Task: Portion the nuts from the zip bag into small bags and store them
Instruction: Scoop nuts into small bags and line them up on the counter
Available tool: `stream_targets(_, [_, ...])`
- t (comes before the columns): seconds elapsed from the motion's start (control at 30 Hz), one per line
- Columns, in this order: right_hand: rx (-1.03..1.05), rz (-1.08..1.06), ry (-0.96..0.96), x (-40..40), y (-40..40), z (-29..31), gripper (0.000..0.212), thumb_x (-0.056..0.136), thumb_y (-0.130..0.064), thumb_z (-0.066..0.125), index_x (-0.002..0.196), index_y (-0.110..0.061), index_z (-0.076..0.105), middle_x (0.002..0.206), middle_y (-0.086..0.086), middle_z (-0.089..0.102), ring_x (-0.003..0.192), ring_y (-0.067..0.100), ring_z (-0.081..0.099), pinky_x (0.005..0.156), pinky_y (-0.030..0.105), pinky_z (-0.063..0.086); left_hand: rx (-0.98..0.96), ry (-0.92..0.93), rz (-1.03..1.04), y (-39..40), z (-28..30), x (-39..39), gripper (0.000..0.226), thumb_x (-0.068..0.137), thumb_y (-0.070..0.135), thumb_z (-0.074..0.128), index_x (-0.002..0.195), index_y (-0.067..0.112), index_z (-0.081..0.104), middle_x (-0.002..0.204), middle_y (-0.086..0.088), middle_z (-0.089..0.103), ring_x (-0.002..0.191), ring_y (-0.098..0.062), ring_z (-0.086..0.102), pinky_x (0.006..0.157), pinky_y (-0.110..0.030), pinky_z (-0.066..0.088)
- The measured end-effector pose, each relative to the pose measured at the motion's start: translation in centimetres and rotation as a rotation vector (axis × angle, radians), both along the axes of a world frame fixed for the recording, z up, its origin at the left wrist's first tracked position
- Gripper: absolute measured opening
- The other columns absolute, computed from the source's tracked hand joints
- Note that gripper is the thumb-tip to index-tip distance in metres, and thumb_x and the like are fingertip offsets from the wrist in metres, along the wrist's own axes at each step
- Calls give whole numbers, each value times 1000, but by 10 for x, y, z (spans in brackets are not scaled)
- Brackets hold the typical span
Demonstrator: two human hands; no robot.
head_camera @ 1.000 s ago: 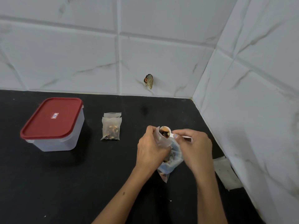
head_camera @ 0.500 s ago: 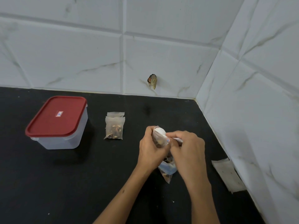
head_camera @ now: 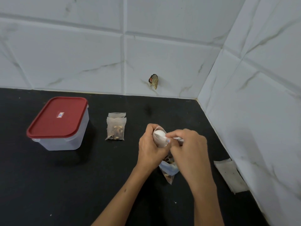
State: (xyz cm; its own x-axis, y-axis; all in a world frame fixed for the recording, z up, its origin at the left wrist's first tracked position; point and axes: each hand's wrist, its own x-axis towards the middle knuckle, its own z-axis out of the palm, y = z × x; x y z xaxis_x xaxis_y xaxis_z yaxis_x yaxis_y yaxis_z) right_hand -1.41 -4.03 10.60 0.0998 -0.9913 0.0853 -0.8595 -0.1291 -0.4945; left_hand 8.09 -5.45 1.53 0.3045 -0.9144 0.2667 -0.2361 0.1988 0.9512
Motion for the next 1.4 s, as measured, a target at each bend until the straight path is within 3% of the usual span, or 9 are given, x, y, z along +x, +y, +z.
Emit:
stream_targets(0.17, [-136,-125,-292,-15,-1,-3,18,88,-13,63,102,-20,71,101,-4,69,86,5,60,67,9,43,33,-22,65,2,-6,9,38,73,18,80,97,17,51,85,9,61,78,1,59,63,-10,45])
stream_targets(0.33, [79,-245,-89,-28,-20,-39,21,89,-13,61,108,-16,70,107,1,69,81,6,58,53,7,35,190,50,165,5,-16,19,36,74,18,77,99,18,52,85,13,58,80,0,58,64,-13,45])
stream_targets(0.43, [172,-258,3,-28,-24,-63,20,89,-13,62,107,-15,69,105,2,68,84,9,61,63,16,47,330,106,189,5,-24,22,38,75,19,78,101,19,50,88,13,56,81,-1,55,62,-15,41])
stream_targets(0.57, [139,-282,-21,-17,-30,-85,22,90,-15,61,110,-17,68,103,1,67,89,12,63,74,24,55,461,171,147,0,-36,19,40,72,27,82,98,19,52,93,5,59,85,-7,57,65,-21,46])
stream_targets(0.73, [58,-250,-27,-5,-32,-101,19,92,-12,56,106,-12,69,103,3,67,91,12,62,74,19,51,567,319,106,-5,-46,15,37,70,25,81,98,18,57,96,-5,67,89,-18,66,83,-41,56])
stream_targets(0.83, [124,-218,-89,-12,-37,-100,15,90,-11,59,98,-10,72,97,2,70,79,7,61,63,10,44,651,460,52,-9,-46,15,37,73,20,76,107,12,62,94,-8,70,86,-19,67,74,-36,57])
stream_targets(0.93, [214,-225,-152,-23,-45,-98,15,89,-11,59,88,-7,74,90,4,72,64,2,56,56,14,45,665,546,-14,-10,-42,13,27,79,10,69,106,8,65,94,-11,72,84,-18,69,66,-28,54])
stream_targets(1.2, [254,-331,-259,-27,-47,-109,12,90,-13,60,89,-15,72,71,-13,56,62,0,50,51,13,38,626,442,-45,-11,-34,9,21,79,8,66,100,9,64,96,-13,69,85,-19,67,63,-29,54])
stream_targets(1.4, [251,-359,-299,-26,-52,-109,17,88,-8,59,76,-11,71,74,-8,64,62,1,52,54,17,44,674,449,-75,-10,-33,11,24,79,9,63,103,11,64,101,-12,68,90,-20,64,73,-32,53])
